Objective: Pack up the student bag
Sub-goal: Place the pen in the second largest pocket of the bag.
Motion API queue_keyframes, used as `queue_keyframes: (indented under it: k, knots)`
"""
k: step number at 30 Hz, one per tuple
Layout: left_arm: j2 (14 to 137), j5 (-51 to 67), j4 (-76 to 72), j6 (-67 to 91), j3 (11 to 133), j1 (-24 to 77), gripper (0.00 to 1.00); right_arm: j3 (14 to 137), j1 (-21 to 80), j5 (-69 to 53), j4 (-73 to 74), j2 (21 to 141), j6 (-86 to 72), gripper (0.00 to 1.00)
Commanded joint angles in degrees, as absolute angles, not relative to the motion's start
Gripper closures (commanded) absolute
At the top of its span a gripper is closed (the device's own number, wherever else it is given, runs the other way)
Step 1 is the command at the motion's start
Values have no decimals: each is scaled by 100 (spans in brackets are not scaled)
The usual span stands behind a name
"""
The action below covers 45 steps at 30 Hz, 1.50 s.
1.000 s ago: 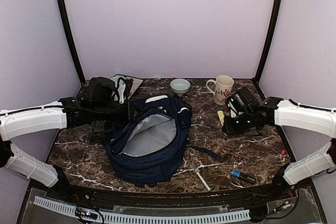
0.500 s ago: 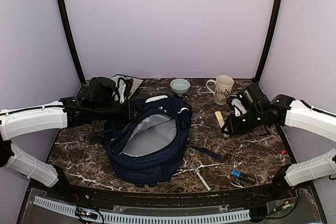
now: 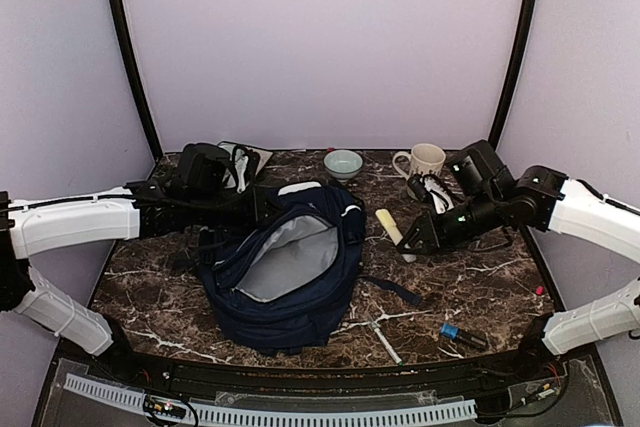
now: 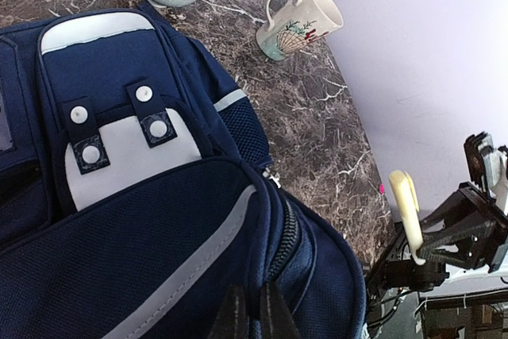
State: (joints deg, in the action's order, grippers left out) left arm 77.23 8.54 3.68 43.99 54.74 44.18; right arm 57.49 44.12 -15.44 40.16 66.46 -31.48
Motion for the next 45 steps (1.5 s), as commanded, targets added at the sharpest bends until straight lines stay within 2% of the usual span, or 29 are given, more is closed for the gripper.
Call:
queue_keyframes:
  k: [1,17,33,45]
  knots:
    - [7893,837,-16,4599,5764,4351,100,6034,4720,-2162,4088,6758,-3063,89]
    - [8707,1316,-538,4472,6422,4564,100,6864,4919,-2492,4092,7865,-3137,88]
    - [9077,1511,-997,4327,6506,4764,100,7477,4964,-3076,4059,9082,-3056,88]
    - [8635,674,-1038,4372,6265,4764,100,8214,4953,-2581,4590,10004,-2830,87]
